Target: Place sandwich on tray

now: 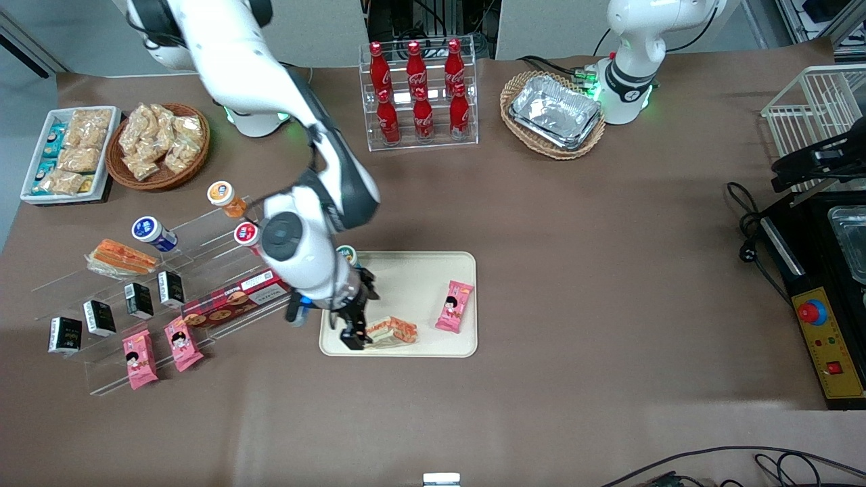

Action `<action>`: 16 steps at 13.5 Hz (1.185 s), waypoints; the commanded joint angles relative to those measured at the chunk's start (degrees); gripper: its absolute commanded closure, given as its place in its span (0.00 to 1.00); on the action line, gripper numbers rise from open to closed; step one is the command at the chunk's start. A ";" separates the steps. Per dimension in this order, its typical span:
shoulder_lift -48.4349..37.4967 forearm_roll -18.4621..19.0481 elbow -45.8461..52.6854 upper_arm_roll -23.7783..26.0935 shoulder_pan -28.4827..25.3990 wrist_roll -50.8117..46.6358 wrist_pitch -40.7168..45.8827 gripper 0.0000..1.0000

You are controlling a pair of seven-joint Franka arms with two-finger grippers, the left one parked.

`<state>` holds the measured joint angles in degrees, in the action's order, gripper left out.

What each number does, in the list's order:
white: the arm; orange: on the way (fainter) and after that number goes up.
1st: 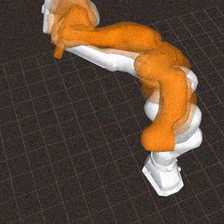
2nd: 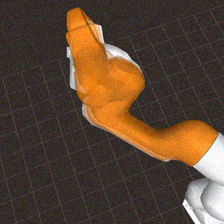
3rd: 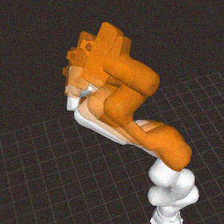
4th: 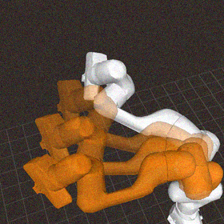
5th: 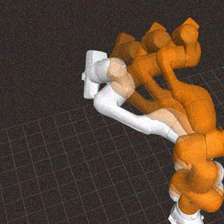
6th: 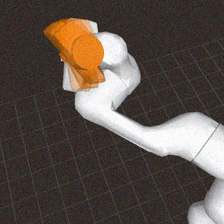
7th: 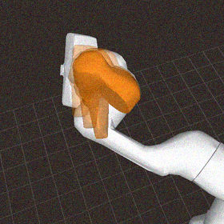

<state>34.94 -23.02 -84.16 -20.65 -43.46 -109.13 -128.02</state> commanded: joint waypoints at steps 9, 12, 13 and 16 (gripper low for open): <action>-15.33 2.63 -1.35 0.34 17.52 41.78 25.18 0.00; -17.70 5.69 -1.35 0.34 20.95 52.67 29.22 0.00; -18.41 8.23 -1.35 0.34 20.96 56.19 30.02 0.00; -20.34 10.81 -1.62 -1.84 20.96 64.55 32.56 0.00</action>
<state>17.34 -14.24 -84.27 -20.94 -22.13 -50.99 -97.96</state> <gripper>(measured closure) 0.000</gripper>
